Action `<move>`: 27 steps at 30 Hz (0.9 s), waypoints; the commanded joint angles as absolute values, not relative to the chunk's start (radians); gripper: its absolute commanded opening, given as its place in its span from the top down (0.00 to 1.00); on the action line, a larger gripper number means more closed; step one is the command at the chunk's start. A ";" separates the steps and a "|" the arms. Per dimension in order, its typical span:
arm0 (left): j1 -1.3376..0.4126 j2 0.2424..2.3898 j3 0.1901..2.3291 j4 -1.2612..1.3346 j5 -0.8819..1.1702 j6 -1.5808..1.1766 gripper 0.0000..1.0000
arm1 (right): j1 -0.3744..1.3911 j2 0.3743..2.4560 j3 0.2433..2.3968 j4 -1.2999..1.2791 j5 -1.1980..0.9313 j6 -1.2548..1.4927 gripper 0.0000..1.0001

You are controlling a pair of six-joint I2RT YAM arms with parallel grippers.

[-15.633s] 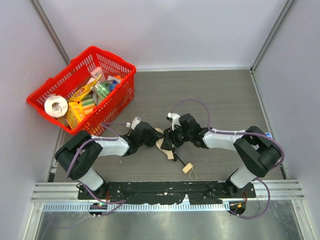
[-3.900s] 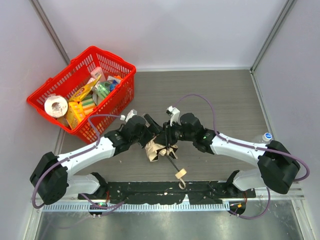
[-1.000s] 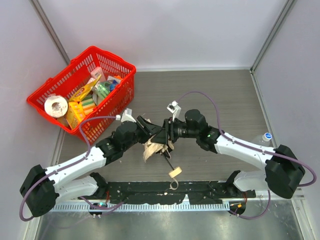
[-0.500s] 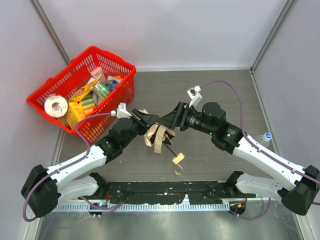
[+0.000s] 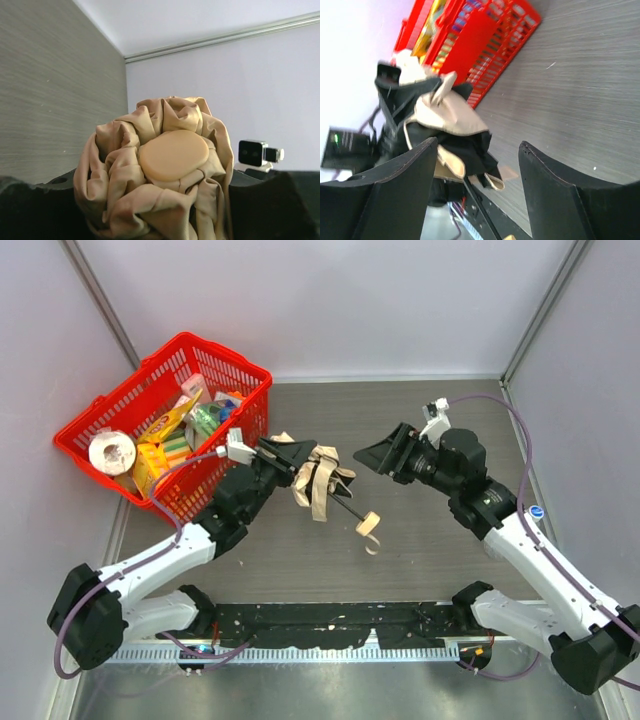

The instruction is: Put away the umbrella

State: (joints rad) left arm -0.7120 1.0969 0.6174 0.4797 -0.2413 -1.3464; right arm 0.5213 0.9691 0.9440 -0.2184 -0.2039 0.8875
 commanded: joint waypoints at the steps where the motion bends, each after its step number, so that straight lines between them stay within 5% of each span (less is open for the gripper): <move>1: -0.699 1.095 0.756 0.446 -0.189 -1.394 1.00 | 0.525 0.919 0.976 -0.132 -0.513 0.541 0.27; 6: -0.696 1.114 0.807 0.293 -0.112 -1.402 1.00 | 0.575 1.044 1.060 -0.129 -0.750 0.437 0.22; 20: -0.696 1.103 0.808 0.233 -0.074 -1.422 1.00 | 0.919 1.183 1.187 -0.307 -0.004 0.265 0.22; 27: -0.689 1.054 0.776 0.175 -0.139 -1.439 1.00 | 0.882 1.072 1.181 -0.442 0.063 0.385 0.19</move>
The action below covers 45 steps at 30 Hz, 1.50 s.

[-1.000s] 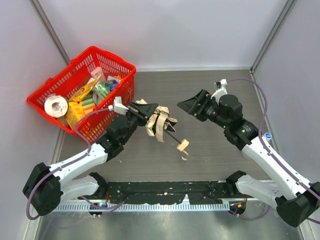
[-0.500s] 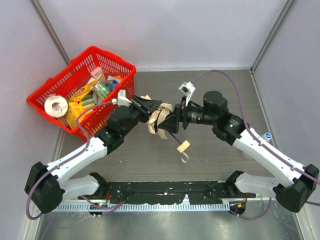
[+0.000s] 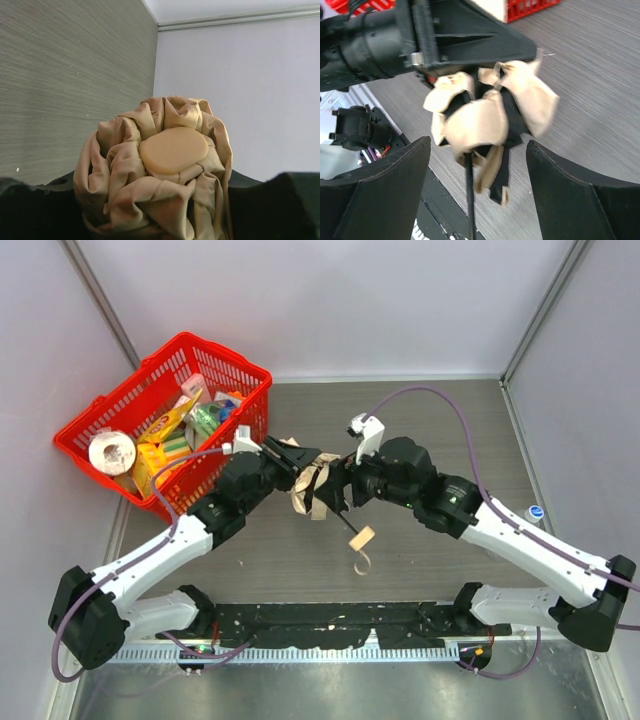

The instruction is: Put away the umbrella

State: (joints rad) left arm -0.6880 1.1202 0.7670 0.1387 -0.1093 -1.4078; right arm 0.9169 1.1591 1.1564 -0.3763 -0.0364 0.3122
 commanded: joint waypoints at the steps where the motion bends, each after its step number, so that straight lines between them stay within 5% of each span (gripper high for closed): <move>1: -0.684 1.046 0.763 0.211 -0.144 -1.445 1.00 | 0.868 1.057 1.143 -0.440 0.064 0.479 0.19; 10: -0.646 1.081 0.677 0.673 -0.078 -1.485 1.00 | 0.609 0.789 0.738 -0.198 -0.065 1.244 0.17; 18: -0.646 1.141 0.600 0.977 -0.103 -1.489 1.00 | 0.658 0.873 0.485 0.365 -0.255 1.892 0.18; 36: -0.649 1.249 0.620 1.150 -0.075 -1.522 1.00 | 0.799 1.009 0.397 0.555 -0.149 2.132 0.25; 41: -0.650 1.279 0.621 1.210 -0.072 -1.563 1.00 | 0.802 1.081 0.406 0.673 -0.175 2.155 0.44; 45: -0.652 1.285 0.620 1.227 -0.058 -1.589 1.00 | 0.802 1.120 0.408 0.733 -0.199 2.171 0.49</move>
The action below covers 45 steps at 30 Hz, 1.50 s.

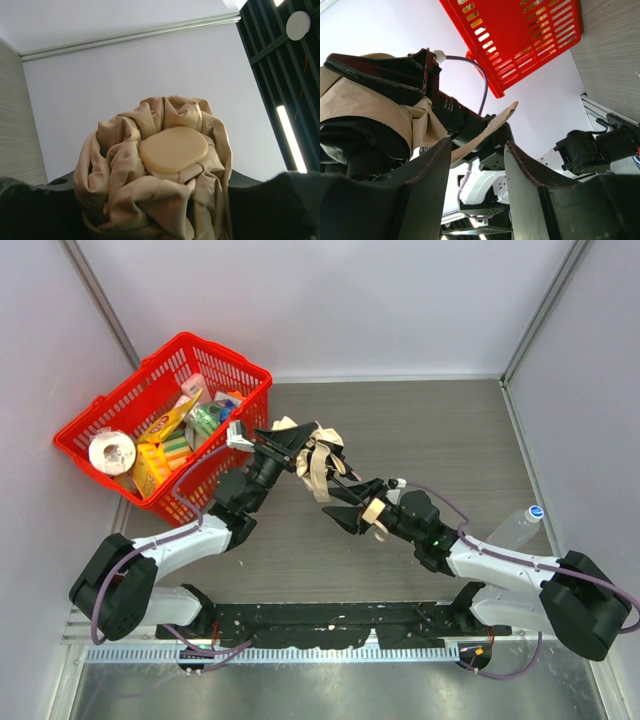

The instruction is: Put away the umbrella

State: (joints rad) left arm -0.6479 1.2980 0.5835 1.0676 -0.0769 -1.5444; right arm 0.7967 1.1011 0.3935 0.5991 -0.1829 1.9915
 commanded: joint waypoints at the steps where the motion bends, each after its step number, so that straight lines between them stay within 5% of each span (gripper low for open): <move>1: -0.652 1.289 0.618 1.241 -0.057 -1.597 1.00 | 0.804 1.126 0.408 0.735 -0.201 2.174 0.49; 5: -0.663 1.321 0.618 1.288 -0.052 -1.634 1.00 | 0.801 1.137 0.419 0.729 -0.198 2.164 0.49; 9: -0.684 1.353 0.620 1.333 -0.055 -1.666 1.00 | 0.802 1.172 0.434 0.758 -0.204 2.154 0.62; 11: -0.693 1.370 0.621 1.351 -0.055 -1.681 1.00 | 0.802 1.198 0.439 0.787 -0.206 2.148 0.69; 14: -0.703 1.387 0.620 1.362 -0.054 -1.701 1.00 | 0.804 1.232 0.445 0.853 -0.192 2.108 0.99; 23: -0.749 1.385 0.655 1.215 0.069 -1.838 1.00 | 0.709 1.295 0.394 0.974 -0.120 1.794 0.99; 28: -0.750 1.203 0.640 0.744 0.161 -1.717 1.00 | 0.539 1.292 0.353 1.115 -0.170 1.519 0.99; 33: -0.747 1.048 0.779 -0.068 0.057 -1.430 1.00 | 0.514 1.260 0.400 1.137 -0.238 1.307 0.99; 45: -0.773 1.150 0.756 -0.407 -0.083 -1.244 1.00 | 0.517 1.123 0.403 1.057 -0.137 1.028 1.00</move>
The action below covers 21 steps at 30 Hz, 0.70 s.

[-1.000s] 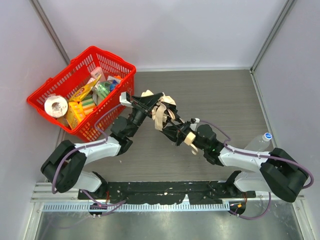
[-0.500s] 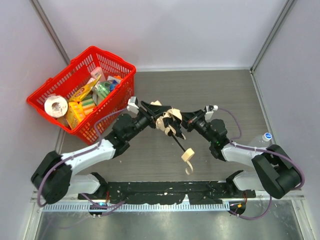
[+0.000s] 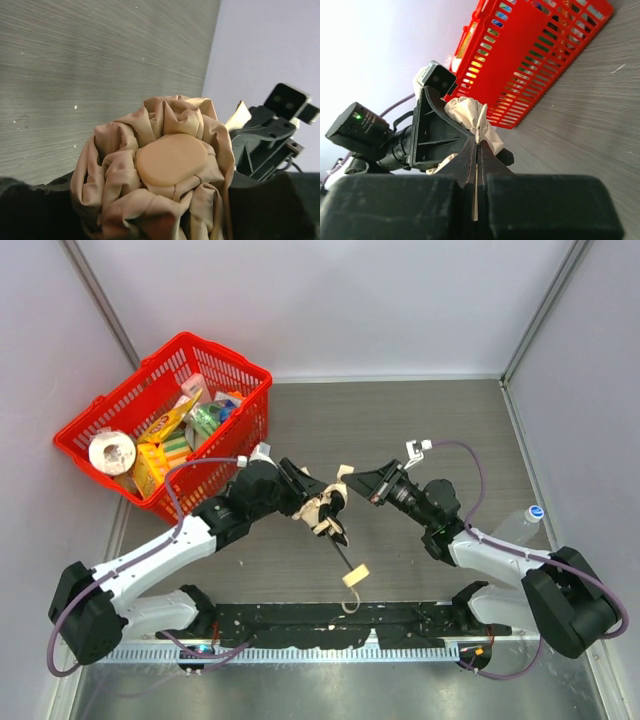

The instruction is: Put away the umbrella

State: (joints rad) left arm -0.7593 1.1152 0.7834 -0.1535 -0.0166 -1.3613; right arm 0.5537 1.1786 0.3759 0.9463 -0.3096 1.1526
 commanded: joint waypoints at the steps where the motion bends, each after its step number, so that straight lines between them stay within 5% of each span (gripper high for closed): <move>1: -0.773 1.173 0.743 -0.402 -0.089 -1.240 1.00 | 0.523 1.115 0.399 1.075 -0.126 1.023 1.00; 10: -0.764 1.387 0.733 -0.473 -0.147 -1.253 1.00 | 0.578 1.008 0.426 0.986 -0.162 0.764 1.00; 21: -0.761 1.614 0.868 -0.509 -0.167 -1.285 1.00 | 0.887 0.980 0.477 0.772 -0.149 0.416 1.00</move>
